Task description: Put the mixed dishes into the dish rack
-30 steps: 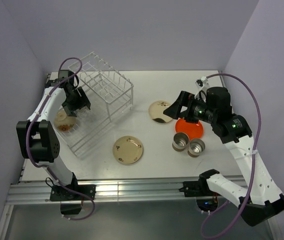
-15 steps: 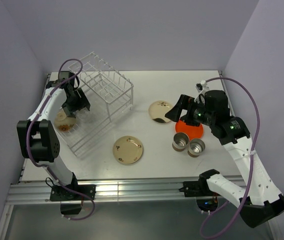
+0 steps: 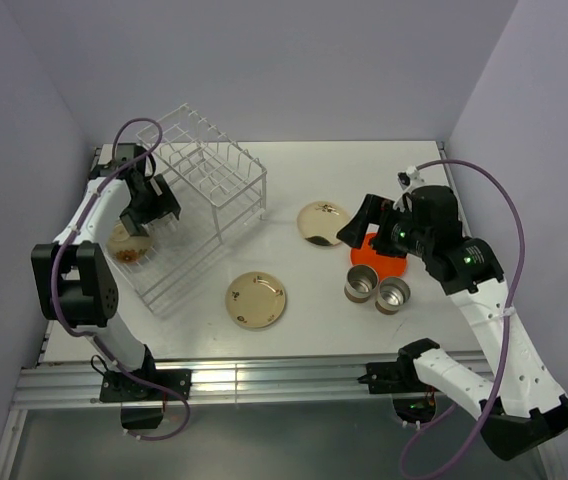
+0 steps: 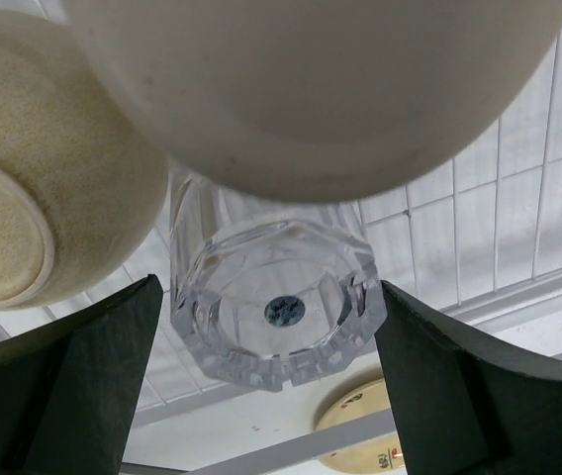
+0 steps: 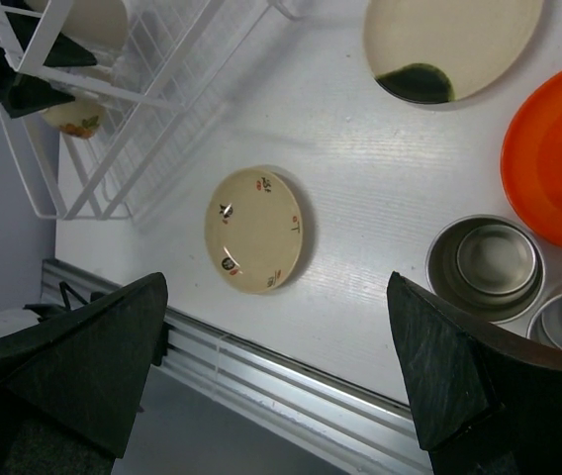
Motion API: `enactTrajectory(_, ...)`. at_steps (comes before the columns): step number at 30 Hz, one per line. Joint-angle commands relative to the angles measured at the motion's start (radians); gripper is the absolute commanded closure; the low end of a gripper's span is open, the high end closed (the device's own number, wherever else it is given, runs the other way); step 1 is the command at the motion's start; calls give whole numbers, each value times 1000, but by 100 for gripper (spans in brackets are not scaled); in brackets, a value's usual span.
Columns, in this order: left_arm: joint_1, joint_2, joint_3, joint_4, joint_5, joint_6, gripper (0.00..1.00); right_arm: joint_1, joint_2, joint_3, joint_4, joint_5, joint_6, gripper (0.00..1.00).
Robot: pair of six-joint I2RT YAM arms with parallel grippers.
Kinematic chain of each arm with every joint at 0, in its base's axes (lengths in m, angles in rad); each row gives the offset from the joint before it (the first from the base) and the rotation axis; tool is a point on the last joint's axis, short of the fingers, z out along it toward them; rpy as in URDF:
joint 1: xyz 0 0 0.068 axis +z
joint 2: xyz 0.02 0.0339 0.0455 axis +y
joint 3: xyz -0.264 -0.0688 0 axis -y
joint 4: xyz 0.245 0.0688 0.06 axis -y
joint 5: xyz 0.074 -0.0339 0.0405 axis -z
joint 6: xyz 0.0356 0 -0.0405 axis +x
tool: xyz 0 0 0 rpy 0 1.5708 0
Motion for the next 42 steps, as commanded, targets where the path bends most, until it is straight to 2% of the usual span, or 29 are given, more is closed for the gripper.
enactTrajectory(1,3,-90,-14,20,-18,18,7,-7,-28,-9,-34,68,-10,0)
enactTrajectory(9,3,-223,-34,-16,-1,18,7,-7,-40,-81,-133,232,46,1)
enactTrajectory(13,3,-317,-84,-20,15,6,6,-7,-80,-149,-149,254,86,2)
enactTrajectory(20,3,-542,-153,-6,28,-33,7,-4,-136,-281,-147,257,147,16)
enactTrajectory(26,3,-627,-120,14,169,-42,8,-6,-163,-276,-208,443,175,19)
enactTrajectory(30,3,-644,-106,59,263,-69,9,-6,-141,-305,-166,389,172,22)
enactTrajectory(34,3,-642,-112,91,332,-70,10,-7,-72,-298,-129,427,157,27)
enactTrajectory(38,3,-679,-145,120,396,-59,11,-7,3,-258,-104,418,87,38)
enactTrajectory(42,3,-720,-167,151,488,-36,11,-7,43,-249,-57,391,17,41)
